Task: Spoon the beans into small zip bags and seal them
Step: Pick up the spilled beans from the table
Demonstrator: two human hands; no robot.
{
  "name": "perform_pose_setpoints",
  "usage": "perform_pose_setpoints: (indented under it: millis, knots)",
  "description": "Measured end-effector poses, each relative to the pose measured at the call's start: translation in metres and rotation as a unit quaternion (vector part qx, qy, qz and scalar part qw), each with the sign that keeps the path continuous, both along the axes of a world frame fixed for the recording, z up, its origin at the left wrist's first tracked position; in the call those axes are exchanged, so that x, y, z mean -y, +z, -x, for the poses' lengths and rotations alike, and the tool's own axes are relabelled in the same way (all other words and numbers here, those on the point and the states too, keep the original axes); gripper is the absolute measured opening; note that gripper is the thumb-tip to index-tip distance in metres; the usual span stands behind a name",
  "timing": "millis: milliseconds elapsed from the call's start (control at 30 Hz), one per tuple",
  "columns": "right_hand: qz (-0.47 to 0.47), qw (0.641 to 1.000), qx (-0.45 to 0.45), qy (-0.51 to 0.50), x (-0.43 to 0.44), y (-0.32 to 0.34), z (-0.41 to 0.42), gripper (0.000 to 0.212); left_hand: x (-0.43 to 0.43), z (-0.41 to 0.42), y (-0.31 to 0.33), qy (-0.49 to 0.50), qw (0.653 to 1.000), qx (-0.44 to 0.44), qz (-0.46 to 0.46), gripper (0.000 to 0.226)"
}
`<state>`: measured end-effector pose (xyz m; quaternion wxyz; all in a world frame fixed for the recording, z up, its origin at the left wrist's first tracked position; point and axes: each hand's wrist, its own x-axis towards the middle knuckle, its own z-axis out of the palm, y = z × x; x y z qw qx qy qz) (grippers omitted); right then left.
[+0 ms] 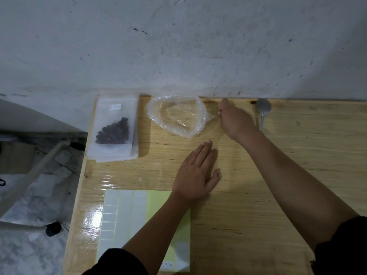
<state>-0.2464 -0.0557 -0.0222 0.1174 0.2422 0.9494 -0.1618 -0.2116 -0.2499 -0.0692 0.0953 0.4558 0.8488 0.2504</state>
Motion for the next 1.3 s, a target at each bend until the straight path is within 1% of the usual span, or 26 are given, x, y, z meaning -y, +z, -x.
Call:
perform_pose_setpoints:
  millis: [67, 100, 167, 200, 233, 267, 300, 333, 400, 433, 467, 500, 567, 600, 667, 733, 867, 900, 967, 1000, 1067, 1200, 1300]
  knots:
    - [-0.005, 1.0, 0.009, -0.006, 0.0, -0.001, 0.001, 0.027, 0.0, 0.0, 0.0, 0.0, 1.0, 0.002, 0.0, 0.056]
    - [0.014, 1.0, 0.001, -0.018, -0.001, -0.002, 0.001, 0.025, 0.0, 0.0, 0.0, 0.0, 1.0, 0.004, 0.0, 0.056]
    - [0.106, 0.991, -0.048, -0.07, -0.004, -0.004, -0.002, 0.015, 0.001, 0.0, 0.0, 0.0, 1.0, 0.008, -0.003, 0.056]
    - [0.169, 0.976, -0.086, -0.106, -0.004, -0.003, -0.005, 0.011, 0.001, 0.0, 0.001, 0.001, 1.0, 0.008, -0.003, 0.055]
    - [0.236, 0.953, -0.125, -0.146, -0.002, -0.002, -0.009, 0.012, 0.001, 0.001, 0.002, 0.001, 1.0, 0.006, -0.002, 0.055]
    - [0.31, 0.917, -0.157, -0.194, 0.001, 0.0, -0.014, 0.017, 0.001, 0.001, 0.002, 0.0, 1.0, 0.004, 0.001, 0.055]
    - [0.396, 0.865, -0.18, -0.248, 0.005, 0.003, -0.022, 0.02, 0.001, 0.002, 0.003, -0.001, 1.0, 0.001, 0.004, 0.054]
    - [0.487, 0.798, -0.202, -0.293, 0.01, 0.006, -0.031, 0.023, 0.001, 0.002, 0.004, -0.001, 1.0, -0.002, 0.009, 0.054]
    - [0.641, 0.647, -0.239, -0.335, 0.018, 0.01, -0.05, 0.029, 0.001, 0.002, 0.005, 0.0, 1.0, -0.005, 0.019, 0.054]
    - [0.697, 0.579, -0.25, -0.341, 0.023, 0.013, -0.058, 0.029, 0.001, 0.002, 0.005, 0.001, 1.0, -0.003, 0.02, 0.054]
    - [0.736, 0.524, -0.258, -0.342, 0.026, 0.012, -0.064, 0.027, 0.001, 0.002, 0.005, 0.0, 1.0, -0.001, 0.021, 0.054]
    - [0.764, 0.481, -0.265, -0.339, 0.03, 0.012, -0.07, 0.023, 0.001, 0.002, 0.005, -0.001, 1.0, 0.001, 0.023, 0.054]
    - [0.797, 0.422, -0.276, -0.332, 0.037, 0.008, -0.078, 0.02, 0.001, 0.002, 0.006, -0.002, 1.0, 0.002, 0.024, 0.054]
    - [0.808, 0.402, -0.279, -0.329, 0.04, 0.007, -0.081, 0.02, 0.001, 0.002, 0.006, -0.001, 1.0, 0.004, 0.023, 0.054]
    - [0.823, 0.378, -0.282, -0.317, 0.044, 0.002, -0.088, 0.021, 0.001, 0.002, 0.006, 0.0, 1.0, 0.007, 0.022, 0.055]
    - [0.831, 0.367, -0.289, -0.303, 0.047, -0.002, -0.093, 0.02, 0.0, 0.002, 0.006, -0.002, 1.0, 0.005, 0.026, 0.055]
    - [0.835, 0.362, -0.303, -0.284, 0.052, -0.008, -0.101, 0.019, 0.0, 0.002, 0.007, -0.006, 1.0, 0.005, 0.027, 0.056]
    - [0.832, 0.365, -0.307, -0.282, 0.052, -0.008, -0.102, 0.02, 0.001, 0.001, 0.006, -0.004, 1.0, 0.007, 0.028, 0.056]
    - [0.813, 0.39, -0.311, -0.3, 0.053, -0.007, -0.104, 0.025, 0.002, 0.001, 0.006, -0.002, 1.0, 0.012, 0.029, 0.057]
    - [0.796, 0.411, -0.308, -0.32, 0.053, -0.006, -0.104, 0.03, 0.002, 0.001, 0.005, -0.002, 0.999, 0.013, 0.03, 0.057]
    - [0.751, 0.47, -0.294, -0.359, 0.05, -0.003, -0.103, 0.037, 0.003, 0.001, 0.005, -0.004, 1.0, 0.012, 0.029, 0.056]
    - [0.624, 0.614, -0.265, -0.405, 0.034, 0.006, -0.094, 0.034, 0.002, 0.001, 0.006, -0.003, 1.0, 0.011, 0.021, 0.054]
    - [0.481, 0.736, -0.25, -0.405, 0.012, 0.012, -0.076, 0.029, 0.002, 0.001, 0.006, 0.003, 1.0, 0.011, 0.025, 0.054]
